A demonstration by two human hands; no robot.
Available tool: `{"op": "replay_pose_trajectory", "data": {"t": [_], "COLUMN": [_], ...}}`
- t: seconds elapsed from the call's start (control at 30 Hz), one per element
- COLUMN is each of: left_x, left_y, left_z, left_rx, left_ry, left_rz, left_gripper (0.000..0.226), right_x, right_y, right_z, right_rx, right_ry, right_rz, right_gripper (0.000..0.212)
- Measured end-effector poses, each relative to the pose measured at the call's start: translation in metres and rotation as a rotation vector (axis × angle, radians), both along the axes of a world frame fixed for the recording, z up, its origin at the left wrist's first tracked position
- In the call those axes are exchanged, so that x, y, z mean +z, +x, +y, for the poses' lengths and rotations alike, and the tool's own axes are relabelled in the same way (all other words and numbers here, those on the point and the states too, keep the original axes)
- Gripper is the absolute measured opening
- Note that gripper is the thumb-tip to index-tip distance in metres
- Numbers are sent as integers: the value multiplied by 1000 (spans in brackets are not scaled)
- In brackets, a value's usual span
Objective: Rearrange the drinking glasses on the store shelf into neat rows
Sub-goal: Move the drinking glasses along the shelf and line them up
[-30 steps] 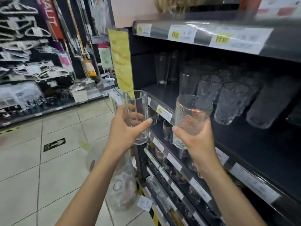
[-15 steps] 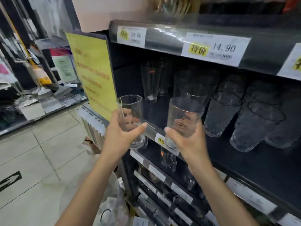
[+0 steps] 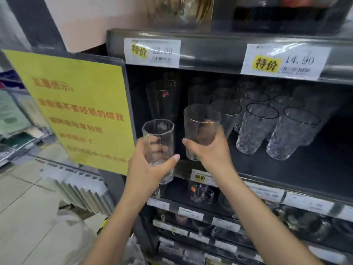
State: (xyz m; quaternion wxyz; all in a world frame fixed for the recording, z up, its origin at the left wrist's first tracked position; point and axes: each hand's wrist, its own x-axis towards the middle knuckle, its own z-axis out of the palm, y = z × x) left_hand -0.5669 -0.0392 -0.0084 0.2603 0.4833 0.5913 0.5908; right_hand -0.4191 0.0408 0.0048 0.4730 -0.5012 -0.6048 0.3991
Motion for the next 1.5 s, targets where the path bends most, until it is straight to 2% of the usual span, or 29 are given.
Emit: {"op": "replay_pose_trajectory", "data": {"t": [0.23,0.43,0.63,0.87,1.13,1.5], "left_x": [-3,-3,-4,-6,-7,-10], "left_y": [-16,-24,-28,-29,-31,-33], "left_z": [-3,-3,-3,-5,-8,-11], "left_rx": [-95,-152,-179,-181,-194,-194], "left_ry": [18,29,31,22,25,32], "left_rz": [16,-16,7,10,-14,10], "left_gripper": [48,49,50,50,49,52], "right_x": [-2,-9,-9,4,-10,-11], "right_y": [-30,-47,-51,-50,-59,-66], "right_z": [16,31,34,26,27,36], "right_rx": [-85,-179,-213,-294,-378,-378], "right_ry": [-38,-51,-75,-155,-162,-131], "right_rz": [-29,-56,-102,-350,-278,-272], "right_gripper": [59,75,77,79,66,62]}}
